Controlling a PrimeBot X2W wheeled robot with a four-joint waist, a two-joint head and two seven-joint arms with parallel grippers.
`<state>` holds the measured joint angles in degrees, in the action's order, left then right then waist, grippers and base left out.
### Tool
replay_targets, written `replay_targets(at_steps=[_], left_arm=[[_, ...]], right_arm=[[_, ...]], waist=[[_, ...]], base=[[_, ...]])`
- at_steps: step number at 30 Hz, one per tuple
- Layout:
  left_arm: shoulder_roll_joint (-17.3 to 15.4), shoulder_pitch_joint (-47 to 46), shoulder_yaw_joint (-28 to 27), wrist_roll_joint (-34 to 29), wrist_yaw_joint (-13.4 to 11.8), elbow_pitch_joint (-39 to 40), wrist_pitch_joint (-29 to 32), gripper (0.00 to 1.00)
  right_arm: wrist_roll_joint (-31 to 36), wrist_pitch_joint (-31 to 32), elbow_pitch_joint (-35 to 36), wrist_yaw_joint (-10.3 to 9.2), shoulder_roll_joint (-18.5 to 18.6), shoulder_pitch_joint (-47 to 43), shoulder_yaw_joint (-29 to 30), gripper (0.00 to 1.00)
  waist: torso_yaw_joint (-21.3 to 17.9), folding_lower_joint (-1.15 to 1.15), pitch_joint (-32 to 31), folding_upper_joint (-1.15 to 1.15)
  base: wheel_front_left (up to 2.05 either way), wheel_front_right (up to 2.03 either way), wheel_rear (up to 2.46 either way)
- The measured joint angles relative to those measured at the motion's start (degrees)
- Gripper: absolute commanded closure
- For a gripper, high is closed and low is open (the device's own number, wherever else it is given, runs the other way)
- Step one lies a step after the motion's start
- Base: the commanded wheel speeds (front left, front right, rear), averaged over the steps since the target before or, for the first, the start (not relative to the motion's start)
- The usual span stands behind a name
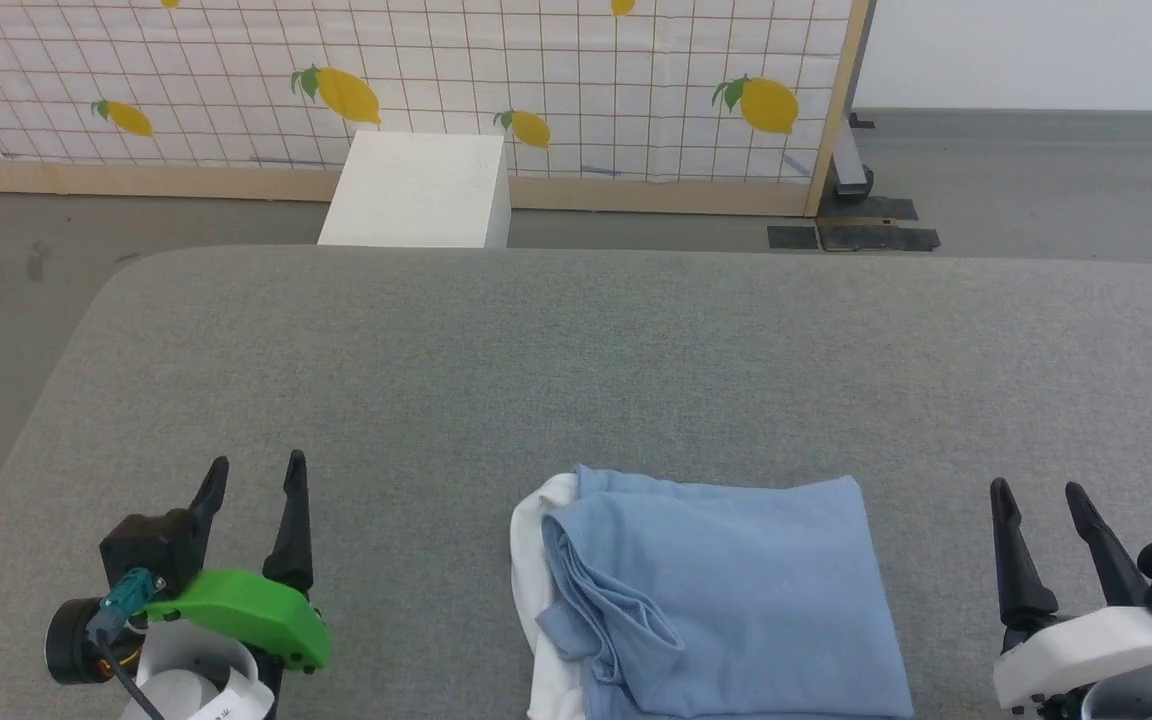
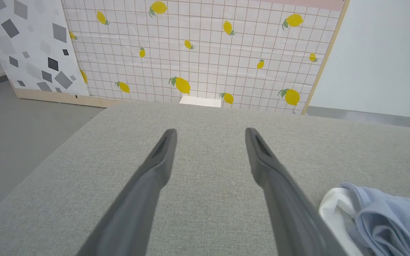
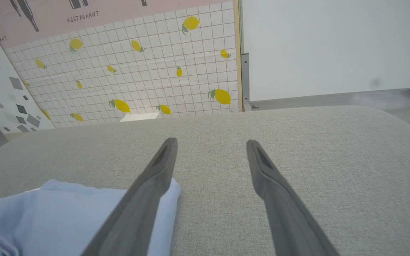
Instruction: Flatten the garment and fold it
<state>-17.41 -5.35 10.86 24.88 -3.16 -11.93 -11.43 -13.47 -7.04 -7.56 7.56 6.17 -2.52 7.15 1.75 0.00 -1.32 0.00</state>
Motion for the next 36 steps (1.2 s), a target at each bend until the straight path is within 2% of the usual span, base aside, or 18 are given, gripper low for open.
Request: replay_targets(at_steps=[30,33,36], left_arm=[[-0.4,0.0,0.5,1.8,-0.8,0.0,-0.3,0.0],[-0.5,0.0,0.6,1.8,-1.0,0.1,-0.5,0.0],[-0.7,0.0,0.5,1.8,-1.1,0.8,-0.7,0.0]], right_arm=[[0.0,0.8,-0.1,0.0,0.4,0.8,-0.3,0.0],[-0.6,3.6,-0.1,0.0,1.0,1.5,-0.6,0.0],[-3.0,11.4,0.3,0.0,3.3,3.2,-3.3,0.0]], waist=[[0.1,0.0,0.6,0.0],[0.1,0.0,0.6,0.0],[-0.1,0.0,0.8,0.0]], base=[[0.0,0.0,0.0],[0.0,0.0,0.0],[0.0,0.0,0.0]])
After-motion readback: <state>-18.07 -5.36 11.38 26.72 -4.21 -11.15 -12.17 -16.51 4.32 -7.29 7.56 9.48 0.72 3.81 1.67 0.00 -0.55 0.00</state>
